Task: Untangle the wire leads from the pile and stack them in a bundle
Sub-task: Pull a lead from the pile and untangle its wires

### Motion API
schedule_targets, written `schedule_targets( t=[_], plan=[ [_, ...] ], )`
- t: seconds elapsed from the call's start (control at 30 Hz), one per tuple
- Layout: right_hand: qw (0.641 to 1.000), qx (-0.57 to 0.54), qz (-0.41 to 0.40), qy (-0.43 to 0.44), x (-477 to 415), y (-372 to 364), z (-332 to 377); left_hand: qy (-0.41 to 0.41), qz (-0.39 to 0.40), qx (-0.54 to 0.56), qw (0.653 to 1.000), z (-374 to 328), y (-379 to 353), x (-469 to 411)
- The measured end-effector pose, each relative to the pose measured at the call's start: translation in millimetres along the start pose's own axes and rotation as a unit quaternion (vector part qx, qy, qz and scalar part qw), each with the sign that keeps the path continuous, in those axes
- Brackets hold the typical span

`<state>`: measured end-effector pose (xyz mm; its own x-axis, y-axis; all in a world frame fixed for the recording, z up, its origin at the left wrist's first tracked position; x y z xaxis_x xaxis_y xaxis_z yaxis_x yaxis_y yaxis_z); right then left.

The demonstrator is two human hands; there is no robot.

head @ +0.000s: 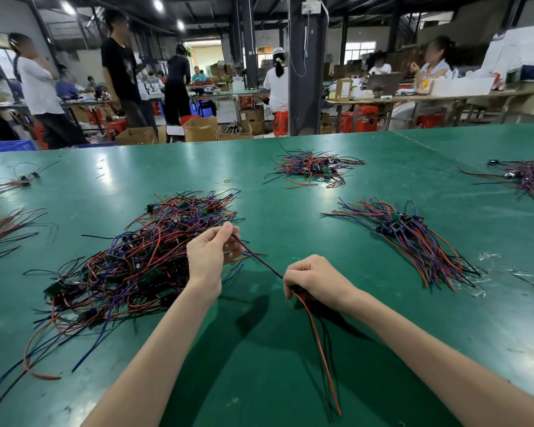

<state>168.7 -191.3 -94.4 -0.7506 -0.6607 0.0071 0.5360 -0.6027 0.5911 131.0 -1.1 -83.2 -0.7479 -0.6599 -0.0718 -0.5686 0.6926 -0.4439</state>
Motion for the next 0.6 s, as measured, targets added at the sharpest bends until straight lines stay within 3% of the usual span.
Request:
schedule_targets(
  t=[0.2, 0.33, 0.5, 0.6],
  plan=[
    [0.992, -0.126, 0.017, -0.021, 0, -3, -4, 0.037, 0.009, 0.055, 0.998, 4, -5, 1],
    [0.984, -0.177, -0.003, -0.036, -2, 0, -9, 0.064, 0.066, 0.093, 0.991, 10, -21, 9],
    [0.969, -0.238, -0.051, -0.048, -3, 11, -13, 0.117, 0.128, 0.033, 0.984, 38, -45, 33],
    [0.966, -0.245, -0.076, -0.033, -3, 20, -12, 0.144, 0.212, -0.036, 0.966, 54, -65, 55]
  ],
)
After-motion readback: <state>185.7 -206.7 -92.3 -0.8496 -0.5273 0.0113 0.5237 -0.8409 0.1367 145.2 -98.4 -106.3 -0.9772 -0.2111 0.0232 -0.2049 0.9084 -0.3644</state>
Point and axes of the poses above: each hand's wrist, its own x-axis away from the middle knuckle, its own y-axis out of the back of the hand, z = x × y, the point moved 10 cm from there along -x, towards the middle knuckle, and after that the axes turned 9 degrees about x, right-handed, at the moved point
